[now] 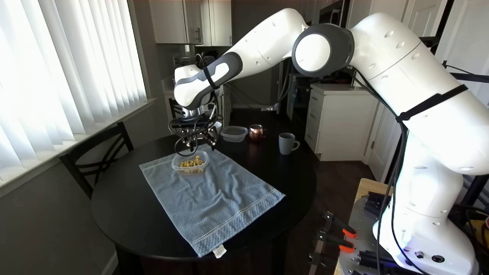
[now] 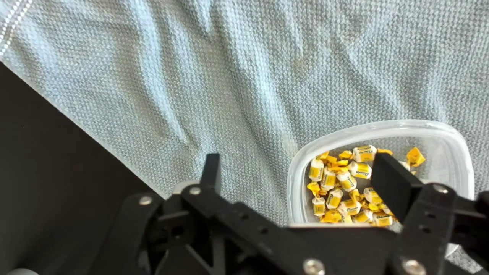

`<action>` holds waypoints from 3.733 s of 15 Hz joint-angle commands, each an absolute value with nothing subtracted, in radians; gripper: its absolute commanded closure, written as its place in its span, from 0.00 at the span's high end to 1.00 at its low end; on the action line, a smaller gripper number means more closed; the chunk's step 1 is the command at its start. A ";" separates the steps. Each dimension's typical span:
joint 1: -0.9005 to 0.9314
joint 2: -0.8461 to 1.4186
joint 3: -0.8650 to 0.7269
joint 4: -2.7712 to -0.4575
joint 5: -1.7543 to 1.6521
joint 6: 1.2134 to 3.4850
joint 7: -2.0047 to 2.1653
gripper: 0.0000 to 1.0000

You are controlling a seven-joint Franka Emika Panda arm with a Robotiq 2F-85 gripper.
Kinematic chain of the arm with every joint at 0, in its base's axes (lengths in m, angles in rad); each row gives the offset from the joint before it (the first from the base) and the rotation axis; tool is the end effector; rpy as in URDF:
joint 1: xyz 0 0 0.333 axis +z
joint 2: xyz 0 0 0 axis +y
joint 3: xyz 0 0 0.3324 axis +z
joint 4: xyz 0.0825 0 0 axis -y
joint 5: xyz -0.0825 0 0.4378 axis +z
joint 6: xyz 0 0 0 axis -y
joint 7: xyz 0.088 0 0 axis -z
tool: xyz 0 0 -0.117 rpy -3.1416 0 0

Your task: Pour the contents from the clear bowl onto the blue towel.

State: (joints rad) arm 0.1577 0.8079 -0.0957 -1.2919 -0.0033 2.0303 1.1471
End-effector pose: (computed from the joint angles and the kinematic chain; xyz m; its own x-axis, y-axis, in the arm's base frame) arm 0.7941 0.0656 0.2326 0.4932 -0.8691 0.0380 -0.8678 -0.4885 0.0907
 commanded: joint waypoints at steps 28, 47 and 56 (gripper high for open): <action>0.020 1.289 -0.086 -0.693 0.109 1.883 0.861 1.00; -0.013 1.311 -0.090 -0.621 0.115 1.866 0.902 0.03; 0.068 1.246 -0.238 -0.528 -0.039 1.889 0.903 0.03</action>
